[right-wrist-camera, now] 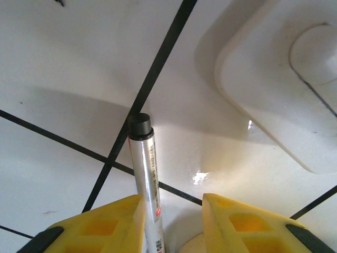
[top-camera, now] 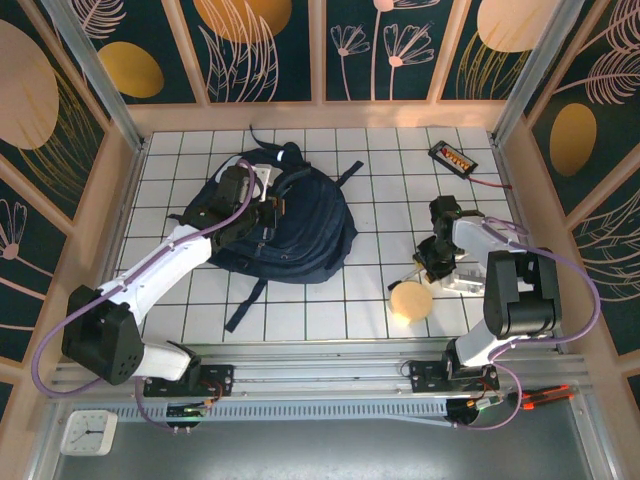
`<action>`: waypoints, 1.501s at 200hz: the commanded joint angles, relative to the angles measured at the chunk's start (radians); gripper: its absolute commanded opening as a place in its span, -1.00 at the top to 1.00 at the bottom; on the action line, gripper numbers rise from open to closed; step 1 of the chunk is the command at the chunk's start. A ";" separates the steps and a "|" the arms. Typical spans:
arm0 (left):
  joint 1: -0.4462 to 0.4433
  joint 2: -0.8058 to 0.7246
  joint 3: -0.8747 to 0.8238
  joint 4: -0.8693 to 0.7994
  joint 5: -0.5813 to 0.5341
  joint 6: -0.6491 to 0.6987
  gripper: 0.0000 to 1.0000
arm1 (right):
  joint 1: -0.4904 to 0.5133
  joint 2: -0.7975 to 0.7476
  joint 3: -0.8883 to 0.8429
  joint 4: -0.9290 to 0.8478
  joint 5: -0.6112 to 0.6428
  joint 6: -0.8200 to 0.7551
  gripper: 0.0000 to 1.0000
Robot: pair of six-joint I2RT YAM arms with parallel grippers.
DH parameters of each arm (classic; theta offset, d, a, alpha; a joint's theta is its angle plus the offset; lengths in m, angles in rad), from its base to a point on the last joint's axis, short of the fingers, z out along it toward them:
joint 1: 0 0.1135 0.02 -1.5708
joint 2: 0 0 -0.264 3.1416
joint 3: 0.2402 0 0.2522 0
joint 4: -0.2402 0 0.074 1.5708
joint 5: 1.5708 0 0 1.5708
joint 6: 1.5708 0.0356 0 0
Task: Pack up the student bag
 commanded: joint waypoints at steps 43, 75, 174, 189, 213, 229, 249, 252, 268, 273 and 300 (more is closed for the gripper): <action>0.005 -0.034 0.005 0.044 -0.007 -0.003 1.00 | 0.002 0.077 0.033 0.026 0.016 -0.023 0.32; 0.006 -0.030 0.010 0.041 -0.008 0.003 1.00 | 0.004 0.103 0.034 0.044 0.011 -0.021 0.32; 0.013 -0.006 0.029 0.044 -0.004 0.023 1.00 | 0.020 0.148 0.065 0.057 0.015 0.002 0.70; 0.013 -0.002 0.033 0.045 -0.002 0.024 1.00 | 0.022 0.147 0.074 0.054 0.010 0.007 0.70; 0.013 0.001 0.040 0.047 0.001 0.024 1.00 | 0.023 0.140 0.100 0.050 0.007 0.017 0.70; 0.013 0.002 0.043 0.047 0.003 0.025 1.00 | 0.023 0.136 0.128 0.050 -0.007 0.026 0.71; 0.014 0.004 0.047 0.047 0.006 0.025 1.00 | 0.023 0.118 0.178 0.055 -0.024 0.042 0.71; 0.014 0.005 0.048 0.047 0.006 0.024 1.00 | 0.023 0.114 0.188 0.055 -0.026 0.044 0.71; 0.014 0.007 0.053 0.045 0.008 0.023 1.00 | 0.023 0.101 0.244 0.057 -0.050 0.053 0.71; 0.014 0.009 0.055 0.045 0.010 0.022 1.00 | 0.024 0.096 0.261 0.061 -0.065 0.055 0.71; 0.014 0.013 0.066 0.042 0.010 0.018 1.00 | 0.058 0.082 0.378 0.077 -0.093 0.062 0.71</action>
